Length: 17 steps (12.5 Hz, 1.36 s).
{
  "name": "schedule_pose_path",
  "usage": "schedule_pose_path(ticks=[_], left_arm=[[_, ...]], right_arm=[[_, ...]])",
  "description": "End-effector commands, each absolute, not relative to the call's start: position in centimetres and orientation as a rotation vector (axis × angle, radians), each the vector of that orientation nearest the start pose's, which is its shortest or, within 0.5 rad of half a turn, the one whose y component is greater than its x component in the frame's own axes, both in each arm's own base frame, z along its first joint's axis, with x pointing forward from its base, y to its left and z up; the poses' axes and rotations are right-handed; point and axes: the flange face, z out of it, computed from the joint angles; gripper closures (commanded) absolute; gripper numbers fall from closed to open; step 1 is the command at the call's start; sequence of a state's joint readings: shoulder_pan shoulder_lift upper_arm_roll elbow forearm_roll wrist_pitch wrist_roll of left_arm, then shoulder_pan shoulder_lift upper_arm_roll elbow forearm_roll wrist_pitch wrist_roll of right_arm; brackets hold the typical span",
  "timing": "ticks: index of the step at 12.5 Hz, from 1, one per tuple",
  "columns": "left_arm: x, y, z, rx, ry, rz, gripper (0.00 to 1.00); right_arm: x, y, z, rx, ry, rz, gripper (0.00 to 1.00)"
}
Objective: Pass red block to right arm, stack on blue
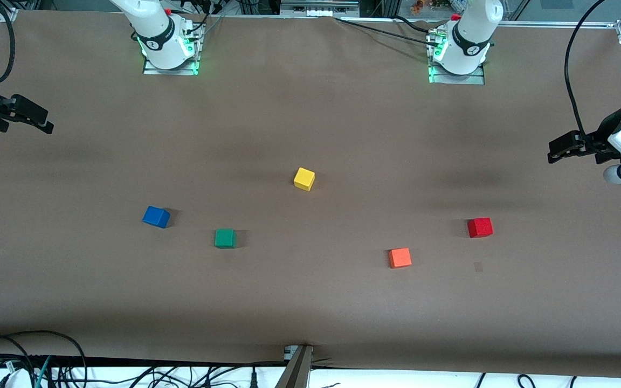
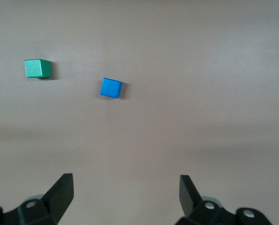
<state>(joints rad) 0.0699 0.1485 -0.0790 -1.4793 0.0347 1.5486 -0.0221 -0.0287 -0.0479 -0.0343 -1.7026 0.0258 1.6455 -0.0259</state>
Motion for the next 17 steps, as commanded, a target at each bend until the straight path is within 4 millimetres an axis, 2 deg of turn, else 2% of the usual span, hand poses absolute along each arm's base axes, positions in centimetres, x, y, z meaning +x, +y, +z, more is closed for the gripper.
schedule_pose_path(ticks=[1,7,9,12,13,15,17], left_arm=[[59.9,0.6,59.2,-3.13,-0.027,0.088,0.0],[60.0,0.4,59.2,-3.13,-0.027,0.088,0.0],[60.0,-0.2,59.0,-3.128,-0.011,0.093,0.0],[60.6,-0.6,56.9,-3.131,0.009,0.15,0.0],[61.1,-0.7,55.5,-3.13,0.031,0.193,0.0],[61.2,-0.7,54.5,-3.127,0.027,0.222,0.0],[62.1,-0.7,51.9,-3.123,0.013,0.277,0.0]], right_arm=[[53.9,-2.8,59.9,-3.111,0.06,0.015,0.0],[53.9,-2.9,59.8,-3.111,0.063,0.017,0.0],[53.9,-2.9,59.7,-3.111,0.063,0.02,0.0],[53.8,-2.9,59.6,-3.11,0.063,0.029,0.0],[53.7,-2.9,59.6,-3.11,0.063,0.039,0.0],[53.7,-3.0,59.8,-3.111,0.067,0.034,0.0],[53.7,-3.3,59.7,-3.112,0.074,0.039,0.0]])
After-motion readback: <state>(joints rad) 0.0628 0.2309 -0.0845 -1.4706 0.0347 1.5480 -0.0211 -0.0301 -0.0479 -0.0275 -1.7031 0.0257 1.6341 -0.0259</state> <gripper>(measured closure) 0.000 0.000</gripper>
